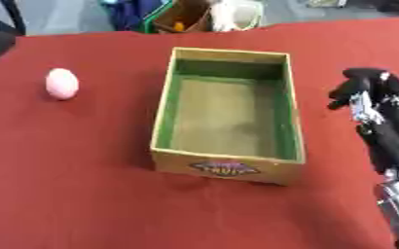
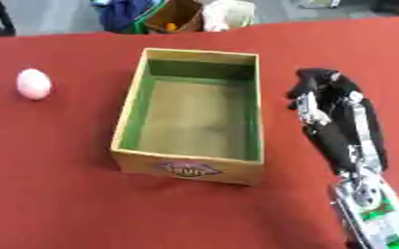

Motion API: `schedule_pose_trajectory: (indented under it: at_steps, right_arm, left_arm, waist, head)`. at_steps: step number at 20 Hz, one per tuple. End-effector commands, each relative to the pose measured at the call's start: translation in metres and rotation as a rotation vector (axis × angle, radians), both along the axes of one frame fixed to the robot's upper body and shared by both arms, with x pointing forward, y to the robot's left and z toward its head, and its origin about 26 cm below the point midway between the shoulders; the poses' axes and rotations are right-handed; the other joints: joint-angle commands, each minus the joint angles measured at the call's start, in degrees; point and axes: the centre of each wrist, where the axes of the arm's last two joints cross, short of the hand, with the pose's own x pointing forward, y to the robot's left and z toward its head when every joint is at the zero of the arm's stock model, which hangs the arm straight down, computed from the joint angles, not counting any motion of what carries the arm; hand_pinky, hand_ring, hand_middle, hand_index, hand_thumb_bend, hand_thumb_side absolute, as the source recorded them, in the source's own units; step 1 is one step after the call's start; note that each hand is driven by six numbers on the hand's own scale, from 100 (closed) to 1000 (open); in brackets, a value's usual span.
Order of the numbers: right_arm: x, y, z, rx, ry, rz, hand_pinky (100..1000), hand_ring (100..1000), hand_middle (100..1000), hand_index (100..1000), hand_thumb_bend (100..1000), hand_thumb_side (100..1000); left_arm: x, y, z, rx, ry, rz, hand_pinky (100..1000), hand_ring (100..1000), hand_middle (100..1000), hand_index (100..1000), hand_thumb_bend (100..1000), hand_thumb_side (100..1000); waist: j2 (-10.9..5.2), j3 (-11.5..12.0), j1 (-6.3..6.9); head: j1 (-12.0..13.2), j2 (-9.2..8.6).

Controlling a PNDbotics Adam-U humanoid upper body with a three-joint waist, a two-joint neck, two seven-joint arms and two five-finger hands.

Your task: Pick up objects on the table and place them in the box.

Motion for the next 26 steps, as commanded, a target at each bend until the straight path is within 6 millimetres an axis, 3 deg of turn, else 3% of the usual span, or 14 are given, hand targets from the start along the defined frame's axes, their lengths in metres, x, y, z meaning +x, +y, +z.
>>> schedule_pose_trajectory:
  at_steps: [1, 10, 13, 19, 26]
  right_arm:
    - [-0.002, 0.0, 0.008, -0.003, -0.03, 0.004, 490, 560, 496, 684, 100, 464]
    - [-0.002, -0.001, 0.008, -0.003, -0.03, 0.002, 490, 559, 496, 684, 100, 471]
    - [-0.002, 0.0, 0.008, -0.006, -0.03, 0.005, 490, 558, 495, 684, 100, 473]
    - [-0.002, 0.0, 0.007, -0.011, -0.026, 0.006, 490, 557, 495, 684, 100, 474]
    - [-0.003, 0.0, 0.006, -0.02, -0.016, 0.013, 489, 556, 494, 683, 100, 476]
  left_arm:
    - [-0.004, 0.003, 0.013, 0.025, -0.034, 0.011, 547, 670, 699, 851, 864, 929]
    - [0.0, 0.002, 0.015, 0.035, -0.004, -0.003, 551, 677, 706, 858, 848, 890]
    - [0.009, 0.003, 0.019, 0.051, 0.049, -0.016, 560, 692, 719, 883, 796, 867]
    - [0.036, 0.011, 0.026, 0.079, 0.223, -0.067, 593, 744, 759, 914, 702, 725]
    - [0.077, 0.023, 0.023, 0.066, 0.497, -0.119, 613, 779, 779, 961, 701, 618]
  waist:
    - [-1.19, 0.1, 0.01]
    - [-1.18, 0.1, -0.22]
    - [-1.18, 0.0, -0.3]
    - [-1.22, -0.5, -0.17]
    - [-1.33, -1.0, 0.13]
  head:
    - [0.1, 0.33]
    - [-1.4, 0.55]
    - [-2.5, 0.64]
    - [-2.3, 0.41]
    - [-1.6, 0.61]
